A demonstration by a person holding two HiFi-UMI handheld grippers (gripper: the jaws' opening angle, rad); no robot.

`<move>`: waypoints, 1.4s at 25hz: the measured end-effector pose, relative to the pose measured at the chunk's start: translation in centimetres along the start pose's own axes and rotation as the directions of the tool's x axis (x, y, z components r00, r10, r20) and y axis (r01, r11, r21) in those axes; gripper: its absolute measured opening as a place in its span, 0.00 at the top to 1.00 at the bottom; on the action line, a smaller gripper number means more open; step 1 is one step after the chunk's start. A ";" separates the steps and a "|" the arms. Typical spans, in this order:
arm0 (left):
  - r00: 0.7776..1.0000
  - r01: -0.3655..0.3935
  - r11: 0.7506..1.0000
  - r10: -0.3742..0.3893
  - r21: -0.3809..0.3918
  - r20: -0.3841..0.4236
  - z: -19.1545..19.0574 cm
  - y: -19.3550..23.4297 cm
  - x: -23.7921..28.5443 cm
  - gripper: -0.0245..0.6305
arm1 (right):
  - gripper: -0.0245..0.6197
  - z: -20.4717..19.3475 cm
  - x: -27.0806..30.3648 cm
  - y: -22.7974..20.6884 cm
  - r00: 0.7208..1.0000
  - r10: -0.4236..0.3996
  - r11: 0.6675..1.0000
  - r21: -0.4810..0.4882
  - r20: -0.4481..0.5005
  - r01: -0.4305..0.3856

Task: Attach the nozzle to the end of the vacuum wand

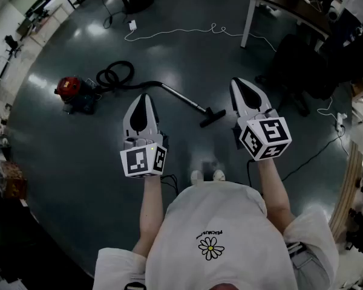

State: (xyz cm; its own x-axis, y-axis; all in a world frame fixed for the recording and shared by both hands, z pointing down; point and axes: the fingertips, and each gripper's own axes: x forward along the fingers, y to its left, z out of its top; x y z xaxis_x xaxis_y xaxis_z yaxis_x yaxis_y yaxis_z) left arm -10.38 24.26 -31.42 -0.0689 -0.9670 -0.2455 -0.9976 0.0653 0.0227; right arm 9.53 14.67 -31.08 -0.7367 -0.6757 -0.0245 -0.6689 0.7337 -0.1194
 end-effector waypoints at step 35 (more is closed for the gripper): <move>0.740 0.633 0.702 -0.427 0.325 -0.520 -57.0 1.8 16.7 0.71 | 0.81 -46.5 21.0 -19.6 0.917 0.044 0.999 0.045 -0.397 -0.028</move>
State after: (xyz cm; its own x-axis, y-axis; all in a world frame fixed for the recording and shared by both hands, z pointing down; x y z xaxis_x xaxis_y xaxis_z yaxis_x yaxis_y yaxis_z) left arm -12.95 -5.80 19.76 0.3781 -0.8716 0.3121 -0.7459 -0.4865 -0.4548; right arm 2.59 -10.56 16.91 -0.7438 -0.5592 0.3661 -0.6429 0.7483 -0.1634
